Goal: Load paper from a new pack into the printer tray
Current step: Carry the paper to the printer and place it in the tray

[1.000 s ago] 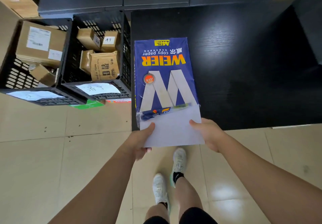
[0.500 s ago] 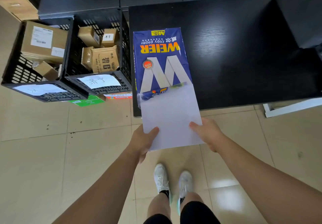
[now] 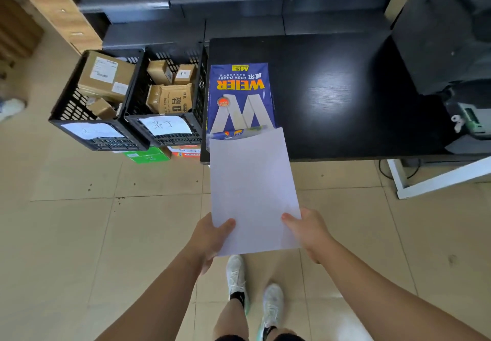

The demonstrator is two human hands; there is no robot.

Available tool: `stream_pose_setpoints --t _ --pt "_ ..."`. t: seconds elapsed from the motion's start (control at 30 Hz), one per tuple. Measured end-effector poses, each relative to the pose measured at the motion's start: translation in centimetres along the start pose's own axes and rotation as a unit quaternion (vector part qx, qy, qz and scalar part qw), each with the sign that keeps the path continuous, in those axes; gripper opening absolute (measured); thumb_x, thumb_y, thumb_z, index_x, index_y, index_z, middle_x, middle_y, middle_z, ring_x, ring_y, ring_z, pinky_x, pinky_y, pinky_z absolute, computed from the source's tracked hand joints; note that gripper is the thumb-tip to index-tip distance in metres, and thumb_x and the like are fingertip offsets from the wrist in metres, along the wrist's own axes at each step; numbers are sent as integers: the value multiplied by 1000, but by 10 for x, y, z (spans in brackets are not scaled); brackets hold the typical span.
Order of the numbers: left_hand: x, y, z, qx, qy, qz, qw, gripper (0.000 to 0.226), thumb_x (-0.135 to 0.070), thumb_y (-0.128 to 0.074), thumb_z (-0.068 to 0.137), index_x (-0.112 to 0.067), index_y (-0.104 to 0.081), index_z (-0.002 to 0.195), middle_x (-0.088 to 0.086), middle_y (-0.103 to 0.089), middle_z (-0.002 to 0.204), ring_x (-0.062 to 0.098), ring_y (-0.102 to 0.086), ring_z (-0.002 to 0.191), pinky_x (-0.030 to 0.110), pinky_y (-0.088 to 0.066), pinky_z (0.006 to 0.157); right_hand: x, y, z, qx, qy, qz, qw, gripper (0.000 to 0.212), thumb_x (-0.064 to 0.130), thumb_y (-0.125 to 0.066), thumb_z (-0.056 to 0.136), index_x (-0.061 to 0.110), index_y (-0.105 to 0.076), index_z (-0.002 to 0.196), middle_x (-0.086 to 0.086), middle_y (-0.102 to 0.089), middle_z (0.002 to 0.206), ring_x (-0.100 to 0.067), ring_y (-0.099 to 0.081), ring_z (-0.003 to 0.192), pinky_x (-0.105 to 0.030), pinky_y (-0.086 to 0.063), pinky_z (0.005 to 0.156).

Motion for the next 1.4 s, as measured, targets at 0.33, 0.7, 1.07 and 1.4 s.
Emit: stream_pose_setpoints --t 0.33,0.7,1.07,1.4 --pt "-87 -76 -40 58 -64 95 992 33 -21 -69 90 -21 -65 122 -2 -77 109 21 -73 100 46 -56 93 29 93 -73 -88 56 93 990 10 23 -59 94 25 -70 94 4 -74 97 -17 -70 87 -35 -57 75" --pt "-176 -258 -50 279 -147 255 914 19 -17 -67 92 -26 -68 110 -5 -75 109 15 -73 95 33 -58 78 3 213 -161 -338 66 257 903 10 23 -59 94 23 -69 95 4 -73 95 -17 -70 87 -37 -58 79" --pt "-98 -451 -136 478 -142 386 776 19 -13 -62 95 -28 -69 103 -11 -75 101 8 -70 94 27 -54 79 -129 289 -282 -551 -37 334 764 15 24 -61 92 21 -59 77 7 -63 77 -7 -58 65 -25 -42 53" --pt "-29 -624 -213 543 -143 420 713 19 -18 -66 92 -26 -70 109 -7 -76 108 15 -69 105 36 -51 96 -223 414 -348 -605 -51 385 695 10 25 -60 92 17 -64 90 2 -70 88 -14 -64 75 -28 -48 59"
Point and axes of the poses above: each hand's wrist, its own z-axis towards the middle knuckle, its own y-axis out of the back of the hand, x = y × z, the point moved 10 cm from there along z, towards the middle knuckle
